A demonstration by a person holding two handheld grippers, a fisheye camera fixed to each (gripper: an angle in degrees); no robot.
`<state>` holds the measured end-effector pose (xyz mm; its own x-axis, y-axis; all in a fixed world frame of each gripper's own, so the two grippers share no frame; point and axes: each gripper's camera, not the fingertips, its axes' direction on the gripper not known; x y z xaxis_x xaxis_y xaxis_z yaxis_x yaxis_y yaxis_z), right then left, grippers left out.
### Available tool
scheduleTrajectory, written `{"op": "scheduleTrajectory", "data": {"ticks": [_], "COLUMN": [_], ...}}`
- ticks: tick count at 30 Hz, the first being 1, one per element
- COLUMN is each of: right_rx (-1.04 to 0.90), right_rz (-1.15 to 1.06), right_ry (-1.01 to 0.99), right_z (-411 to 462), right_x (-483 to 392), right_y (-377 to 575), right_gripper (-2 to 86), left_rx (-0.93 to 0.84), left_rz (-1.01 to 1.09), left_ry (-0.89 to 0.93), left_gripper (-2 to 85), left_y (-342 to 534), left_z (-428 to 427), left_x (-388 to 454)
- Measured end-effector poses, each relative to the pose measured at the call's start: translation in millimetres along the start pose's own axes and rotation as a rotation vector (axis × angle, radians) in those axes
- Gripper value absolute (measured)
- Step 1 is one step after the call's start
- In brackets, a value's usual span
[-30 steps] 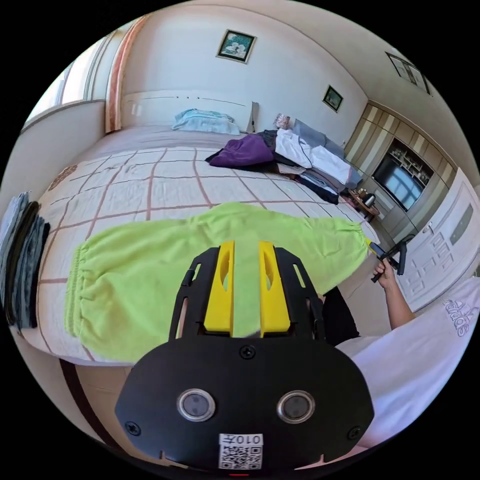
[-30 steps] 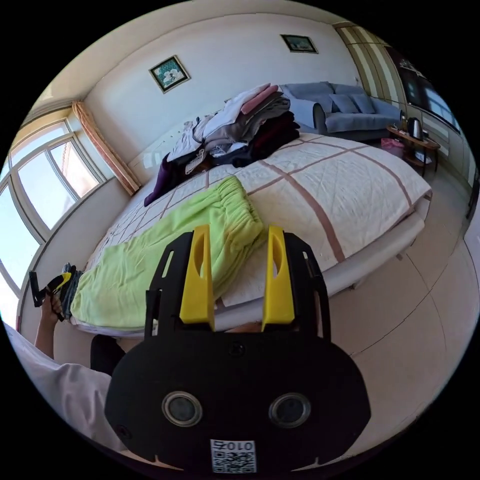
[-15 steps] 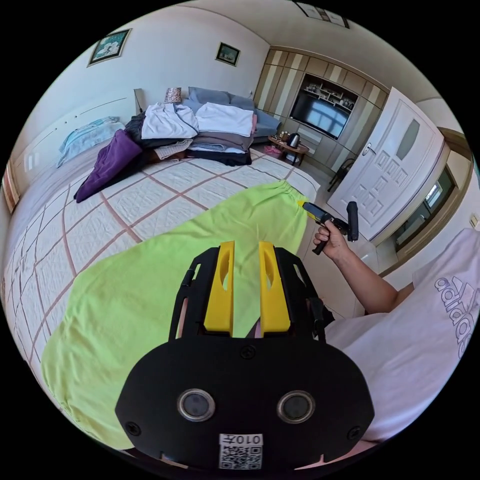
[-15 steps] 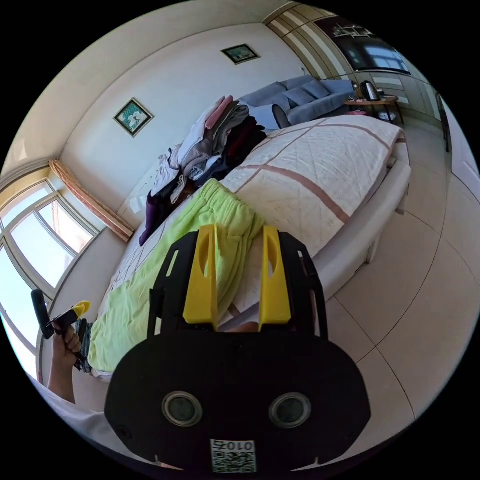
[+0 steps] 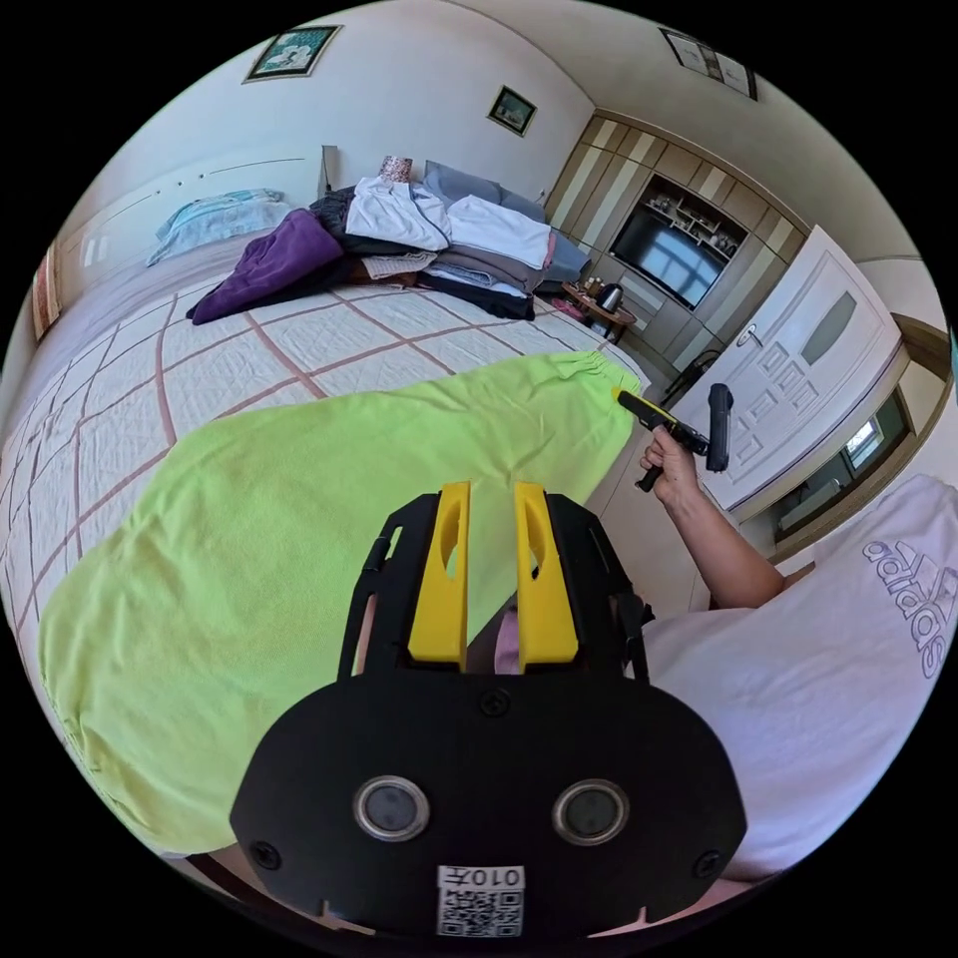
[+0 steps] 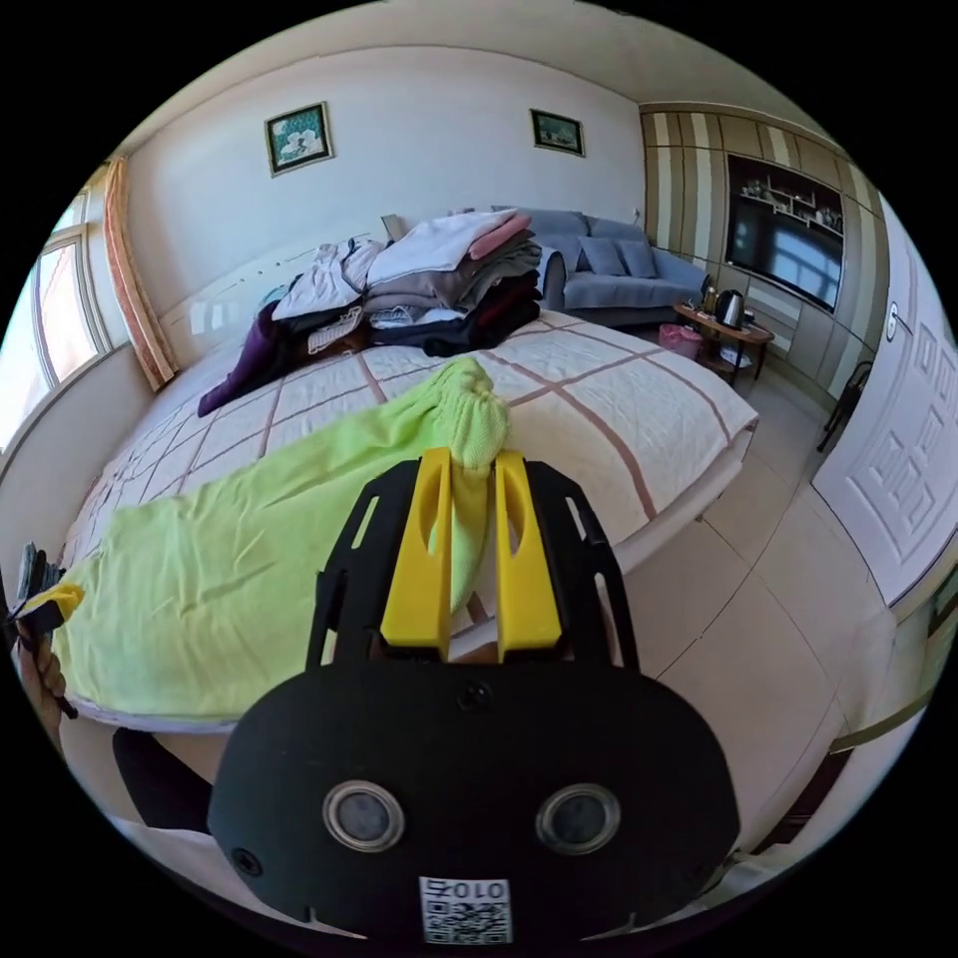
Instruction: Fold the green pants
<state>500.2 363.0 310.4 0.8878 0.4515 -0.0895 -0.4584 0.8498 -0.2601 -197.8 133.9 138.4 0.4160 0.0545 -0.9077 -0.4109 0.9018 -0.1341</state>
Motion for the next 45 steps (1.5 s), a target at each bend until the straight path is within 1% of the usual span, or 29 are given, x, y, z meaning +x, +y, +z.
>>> {"op": "scheduleTrajectory", "data": {"ticks": [4,6,9,11,12,14,15,17,19,22,27,28,30,31,32,33,34,36,38,40,41,43,45], "right_rx": [0.007,0.017,0.072,0.127,0.134,0.137,0.124,0.017,-0.063,-0.006,-0.027,-0.077,-0.292,-0.482,-0.630,-0.675,-0.664,-0.538,-0.366,-0.301,-0.309,-0.316,-0.320], "right_rz": [-0.009,-0.072,-0.243,-0.462,-0.520,-0.756,-0.810,-1.031,-1.163,-1.179,-1.117,-1.159,-1.217,-1.214,-1.170,-1.149,-1.100,-1.053,-0.929,-0.809,-0.736,-0.666,-0.616], "right_ry": [-0.136,-0.166,-0.240,-0.297,-0.314,-0.366,-0.381,-0.409,-0.358,-0.301,-0.393,-0.433,-0.566,-0.716,-0.856,-0.912,-0.967,-0.905,-0.731,-0.628,-0.589,-0.559,-0.553], "right_z": [-20,-31,-62,-87,-91,-92,-88,-61,-43,-47,-64,-63,-49,-35,-25,-22,-23,-29,-24,-10,2,18,35], "right_x": [-35,-66,-140,-220,-240,-320,-339,-404,-436,-443,-434,-437,-444,-443,-434,-428,-409,-371,-316,-280,-262,-246,-238], "right_y": [-24,-41,-54,-34,-26,15,24,65,93,99,54,51,52,50,45,42,32,15,-13,-39,-59,-85,-106], "right_gripper": [6.9,7.1,7.3,7.3,7.3,7.3,7.3,7.3,7.4,7.4,7.7,8.0,8.9,9.3,8.9,8.7,8.6,9.0,11.0,11.9,12.4,12.9,13.0], "left_rx": [0.046,0.088,0.168,0.196,0.214,0.241,0.255,0.278,0.312,0.336,0.342,0.334,0.323,0.310,0.303,0.287,0.267,0.230,0.178,0.128,0.114,0.061,0.038], "left_rz": [-0.030,-0.051,-0.086,-0.115,-0.139,-0.183,-0.225,-0.289,-0.361,-0.419,-0.465,-0.460,-0.442,-0.416,-0.404,-0.382,-0.356,-0.328,-0.296,-0.280,-0.286,-0.322,-0.327], "left_ry": [-0.008,-0.018,-0.039,-0.067,-0.084,-0.106,-0.122,-0.141,-0.172,-0.223,-0.220,-0.212,-0.188,-0.165,-0.159,-0.153,-0.146,-0.157,-0.180,-0.218,-0.227,-0.186,-0.184], "left_gripper": [5.5,5.4,5.4,5.5,5.5,5.6,5.7,5.8,6.0,6.2,6.9,7.2,7.9,8.4,8.6,9.2,9.8,10.7,11.6,12.9,13.2,13.7,13.5], "left_y": [15,21,38,54,67,90,106,132,164,196,218,215,204,193,187,176,164,147,130,112,108,96,89], "left_z": [-17,-31,-59,-75,-86,-101,-111,-125,-145,-165,-172,-169,-163,-159,-157,-154,-152,-149,-144,-132,-127,-109,-100], "left_x": [-12,-19,-28,-35,-40,-50,-57,-66,-73,-76,-85,-88,-92,-95,-96,-97,-98,-98,-99,-105,-108,-119,-121]}}
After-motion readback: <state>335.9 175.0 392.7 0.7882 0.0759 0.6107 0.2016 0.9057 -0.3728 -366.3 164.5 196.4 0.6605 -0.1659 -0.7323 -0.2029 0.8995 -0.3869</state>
